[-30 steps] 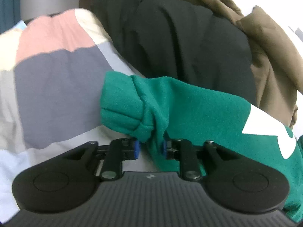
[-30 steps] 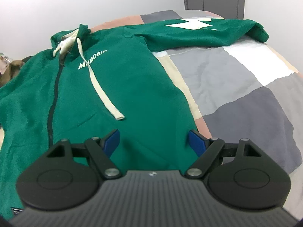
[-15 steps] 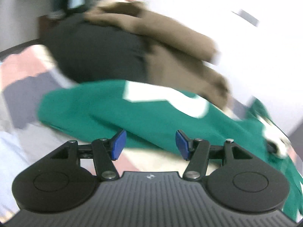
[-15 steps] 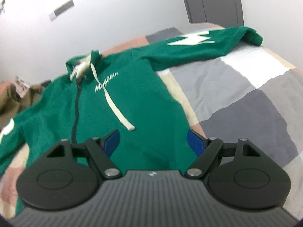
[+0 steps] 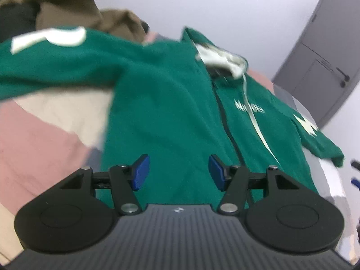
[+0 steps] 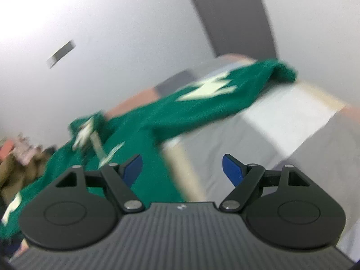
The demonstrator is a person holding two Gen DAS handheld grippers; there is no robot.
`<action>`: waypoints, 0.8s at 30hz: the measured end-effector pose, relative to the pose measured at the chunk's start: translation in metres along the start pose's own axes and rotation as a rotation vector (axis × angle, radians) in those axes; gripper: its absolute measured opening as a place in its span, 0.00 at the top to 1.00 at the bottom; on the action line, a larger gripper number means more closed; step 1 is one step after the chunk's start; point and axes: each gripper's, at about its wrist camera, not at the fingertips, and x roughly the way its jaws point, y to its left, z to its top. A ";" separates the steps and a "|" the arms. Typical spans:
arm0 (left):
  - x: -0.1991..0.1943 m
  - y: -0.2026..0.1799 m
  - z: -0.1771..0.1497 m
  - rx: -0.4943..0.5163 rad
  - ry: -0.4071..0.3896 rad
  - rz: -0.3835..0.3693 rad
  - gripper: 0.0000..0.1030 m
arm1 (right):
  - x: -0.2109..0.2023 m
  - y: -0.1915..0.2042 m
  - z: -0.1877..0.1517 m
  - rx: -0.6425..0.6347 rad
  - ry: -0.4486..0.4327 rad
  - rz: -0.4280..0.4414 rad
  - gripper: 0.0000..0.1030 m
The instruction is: Fold large clothes
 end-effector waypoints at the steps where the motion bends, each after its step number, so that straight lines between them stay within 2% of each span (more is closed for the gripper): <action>1: 0.005 -0.005 -0.004 0.008 0.014 0.000 0.39 | 0.008 -0.009 0.008 -0.005 -0.021 -0.013 0.23; 5: 0.025 -0.020 -0.015 0.077 0.028 0.037 0.39 | 0.054 -0.048 0.025 0.025 -0.049 -0.044 0.15; 7: 0.034 -0.018 -0.015 0.067 0.036 0.033 0.39 | 0.081 -0.074 0.029 0.090 -0.057 -0.053 0.15; 9: 0.042 -0.019 -0.014 0.047 0.049 0.028 0.39 | 0.109 -0.099 0.036 0.162 -0.075 -0.074 0.10; 12: 0.053 -0.020 -0.009 0.047 0.053 0.037 0.39 | 0.152 -0.130 0.046 0.252 -0.076 -0.056 0.10; 16: 0.067 -0.022 -0.005 0.044 0.068 0.055 0.39 | 0.204 -0.157 0.061 0.295 -0.095 -0.041 0.10; 20: 0.082 -0.018 0.004 -0.020 0.105 0.058 0.39 | 0.242 -0.170 0.084 0.271 -0.182 -0.008 0.10; 22: 0.086 -0.017 0.016 -0.049 0.122 0.053 0.39 | 0.257 -0.174 0.100 0.254 -0.204 -0.025 0.21; 24: 0.087 -0.014 0.029 -0.092 0.100 0.034 0.39 | 0.270 -0.180 0.117 0.236 -0.202 -0.070 0.36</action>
